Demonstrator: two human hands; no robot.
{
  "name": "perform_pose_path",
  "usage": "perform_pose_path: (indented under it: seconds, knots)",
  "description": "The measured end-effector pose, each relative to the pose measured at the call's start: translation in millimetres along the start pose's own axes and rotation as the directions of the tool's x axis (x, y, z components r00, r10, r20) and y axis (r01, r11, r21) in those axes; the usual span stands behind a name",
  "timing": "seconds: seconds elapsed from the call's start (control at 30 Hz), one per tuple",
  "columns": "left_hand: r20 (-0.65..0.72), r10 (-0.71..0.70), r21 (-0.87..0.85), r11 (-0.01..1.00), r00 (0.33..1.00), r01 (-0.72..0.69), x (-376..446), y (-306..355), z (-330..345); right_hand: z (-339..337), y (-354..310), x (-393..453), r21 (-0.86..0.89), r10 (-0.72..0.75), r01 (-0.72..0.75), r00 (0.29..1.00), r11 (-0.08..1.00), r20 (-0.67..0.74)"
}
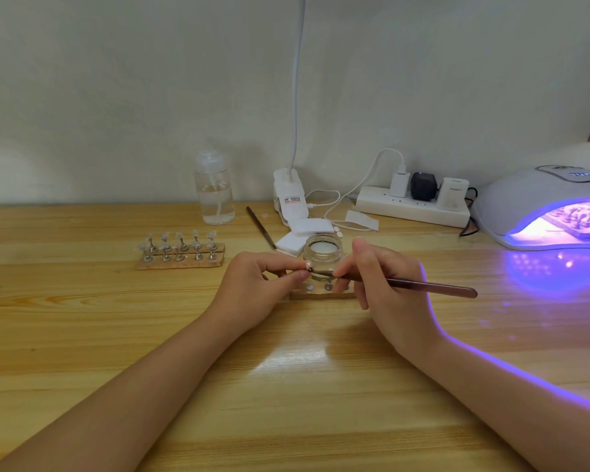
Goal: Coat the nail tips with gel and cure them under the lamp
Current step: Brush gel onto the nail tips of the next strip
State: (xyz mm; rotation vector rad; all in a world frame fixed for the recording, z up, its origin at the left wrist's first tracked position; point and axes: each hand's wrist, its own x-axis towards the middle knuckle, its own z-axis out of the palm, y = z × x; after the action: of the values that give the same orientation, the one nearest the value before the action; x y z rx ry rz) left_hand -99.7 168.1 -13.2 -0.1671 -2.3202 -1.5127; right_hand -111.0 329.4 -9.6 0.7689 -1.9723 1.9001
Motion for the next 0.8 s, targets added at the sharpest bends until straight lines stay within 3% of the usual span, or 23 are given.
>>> perform_pose_path:
  seconds: [0.3,0.8]
  knots:
    - [0.020,0.011,-0.042,0.999,1.000,-0.010,0.4,-1.2,-0.1,-0.6,0.4,0.8,0.040,0.004,-0.001,0.998,0.999,-0.066]
    - [0.018,0.019,-0.044,0.999,1.000,-0.018,1.4,-3.4,0.2,0.5,1.3,-0.1,0.080,0.001,-0.004,0.999,0.997,0.041]
